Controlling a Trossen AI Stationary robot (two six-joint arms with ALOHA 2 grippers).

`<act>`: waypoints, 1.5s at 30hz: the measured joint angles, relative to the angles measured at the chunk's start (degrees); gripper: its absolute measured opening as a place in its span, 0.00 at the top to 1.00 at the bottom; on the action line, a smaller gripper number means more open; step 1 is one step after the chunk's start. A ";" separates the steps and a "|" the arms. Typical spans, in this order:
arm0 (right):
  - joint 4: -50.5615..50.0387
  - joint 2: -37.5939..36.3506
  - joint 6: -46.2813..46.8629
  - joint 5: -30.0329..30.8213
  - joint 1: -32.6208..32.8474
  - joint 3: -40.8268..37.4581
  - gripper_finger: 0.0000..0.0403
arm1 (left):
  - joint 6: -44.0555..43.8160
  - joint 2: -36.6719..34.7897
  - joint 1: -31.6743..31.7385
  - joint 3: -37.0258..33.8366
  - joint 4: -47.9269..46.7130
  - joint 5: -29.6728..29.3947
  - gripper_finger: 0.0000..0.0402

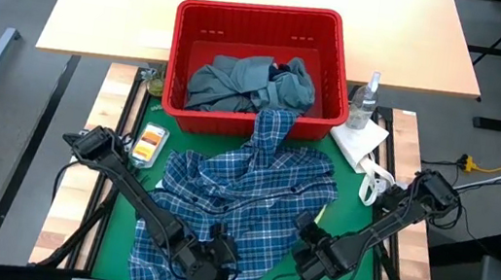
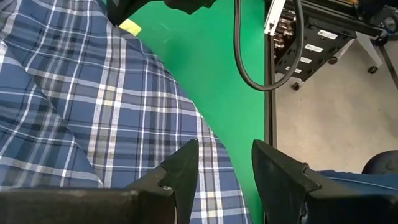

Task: Fold Laundry from Bin
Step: Fold the blue shirt

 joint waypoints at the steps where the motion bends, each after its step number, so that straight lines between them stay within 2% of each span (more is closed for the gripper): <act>1: -0.05 -0.06 0.02 0.29 0.00 0.00 0.98 | -0.01 -0.02 0.02 0.00 0.00 0.00 0.64; 6: -0.76 -0.07 -0.01 0.55 0.02 0.80 0.99 | 0.22 -0.02 0.13 0.00 0.02 -2.26 0.64; 11: -3.03 -0.07 -0.55 6.84 0.01 6.19 0.98 | 0.36 0.00 0.73 0.00 0.00 -6.95 0.64; 14: -5.24 -0.14 -2.11 10.31 -0.68 10.02 0.99 | 0.36 -0.02 1.32 0.00 -0.02 -6.98 0.64; 19: -5.67 -0.16 -4.70 12.31 -3.87 14.31 1.00 | 0.83 -0.01 1.80 0.00 -0.02 -6.95 0.61; 31: -3.75 -0.16 -8.07 12.95 -12.64 18.77 1.00 | 1.85 -0.02 6.08 0.00 -0.03 -7.13 0.42; 41: -3.89 -0.16 -11.19 13.19 -14.92 21.57 1.00 | 1.42 -0.02 9.68 0.00 -1.57 -7.05 0.42; 45: -4.80 -0.16 -12.58 13.17 -14.93 23.56 1.00 | 1.41 -0.02 9.88 0.00 -3.35 -4.98 0.42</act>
